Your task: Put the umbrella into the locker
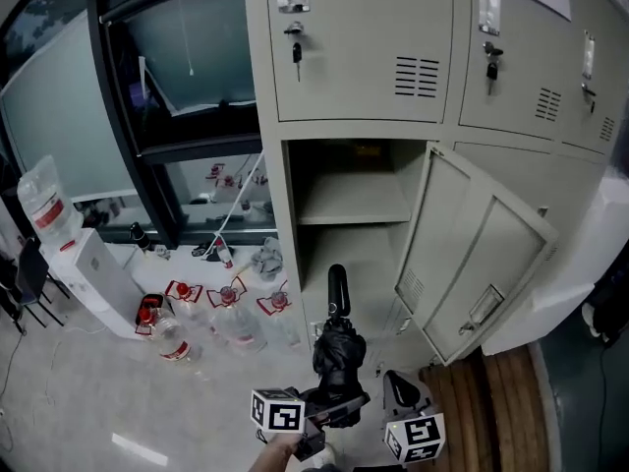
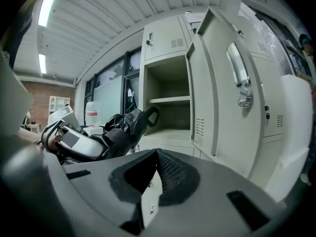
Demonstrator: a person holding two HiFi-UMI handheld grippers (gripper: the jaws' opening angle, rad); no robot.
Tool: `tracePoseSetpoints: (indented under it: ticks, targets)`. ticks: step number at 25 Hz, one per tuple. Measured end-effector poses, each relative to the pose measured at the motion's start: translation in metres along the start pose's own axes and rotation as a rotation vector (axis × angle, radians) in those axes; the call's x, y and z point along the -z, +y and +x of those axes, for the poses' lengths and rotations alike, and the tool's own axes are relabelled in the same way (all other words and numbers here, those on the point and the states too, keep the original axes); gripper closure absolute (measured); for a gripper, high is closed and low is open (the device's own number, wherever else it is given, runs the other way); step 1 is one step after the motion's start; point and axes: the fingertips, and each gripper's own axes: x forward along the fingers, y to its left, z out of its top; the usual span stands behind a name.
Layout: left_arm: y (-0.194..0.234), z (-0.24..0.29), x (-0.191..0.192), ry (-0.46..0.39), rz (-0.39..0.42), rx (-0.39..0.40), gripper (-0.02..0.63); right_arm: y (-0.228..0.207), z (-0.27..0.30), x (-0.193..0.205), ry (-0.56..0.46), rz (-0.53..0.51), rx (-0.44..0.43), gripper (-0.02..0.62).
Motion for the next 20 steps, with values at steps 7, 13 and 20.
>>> tracePoseSetpoints:
  ticks: [7, 13, 20]
  targets:
    - [0.025, 0.015, -0.035, 0.018, -0.029, 0.051, 0.327, -0.019, 0.036, -0.015, 0.000, -0.014, 0.063, 0.594]
    - [0.035, 0.024, -0.045, 0.032, -0.052, 0.076, 0.327, -0.024, 0.044, -0.018, 0.013, -0.019, 0.086, 0.594]
    - [0.048, 0.031, -0.059, 0.027, -0.085, 0.090, 0.327, -0.029, 0.061, -0.019, 0.014, -0.020, 0.085, 0.594]
